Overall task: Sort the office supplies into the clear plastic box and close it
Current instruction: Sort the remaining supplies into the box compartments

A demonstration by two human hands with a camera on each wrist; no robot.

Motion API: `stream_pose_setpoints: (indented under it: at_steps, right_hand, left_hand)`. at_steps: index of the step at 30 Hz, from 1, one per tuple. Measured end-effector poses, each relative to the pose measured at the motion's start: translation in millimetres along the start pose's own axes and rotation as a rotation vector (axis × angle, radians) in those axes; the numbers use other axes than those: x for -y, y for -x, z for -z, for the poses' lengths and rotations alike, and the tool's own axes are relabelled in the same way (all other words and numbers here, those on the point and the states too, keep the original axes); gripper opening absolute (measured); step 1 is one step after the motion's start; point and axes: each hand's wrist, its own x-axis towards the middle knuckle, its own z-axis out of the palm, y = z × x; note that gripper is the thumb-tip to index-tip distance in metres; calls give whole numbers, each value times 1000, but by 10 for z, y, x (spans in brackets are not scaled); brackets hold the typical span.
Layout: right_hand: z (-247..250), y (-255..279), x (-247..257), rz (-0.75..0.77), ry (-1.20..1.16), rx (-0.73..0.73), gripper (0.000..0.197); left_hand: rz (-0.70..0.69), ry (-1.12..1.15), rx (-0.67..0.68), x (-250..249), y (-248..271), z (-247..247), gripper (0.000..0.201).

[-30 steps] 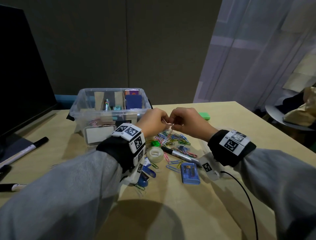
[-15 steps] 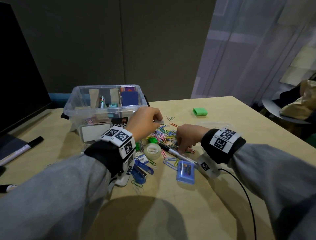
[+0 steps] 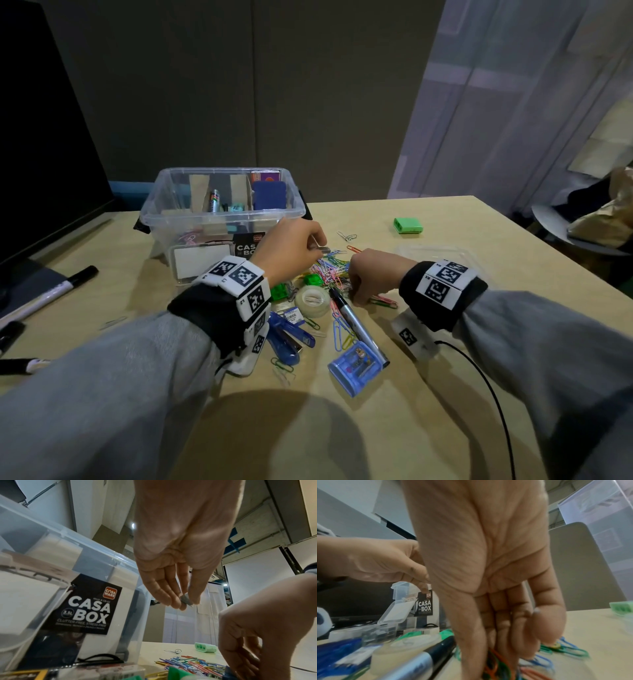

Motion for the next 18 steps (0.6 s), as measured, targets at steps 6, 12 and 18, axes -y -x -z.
stream_pose_setpoints:
  at_steps: [6,12,18]
  right_hand:
    - [42,-54,-157,3,-191,96,9]
    - [134,47,-412,31,-673,151,15]
    - [57,94,-490,53,-882,210,27]
  left_hand:
    - [-10,1,25,39,47,20,17]
    - [-5,27,47,74,57,27,17]
    - [-3,36,63,80,60,8,15]
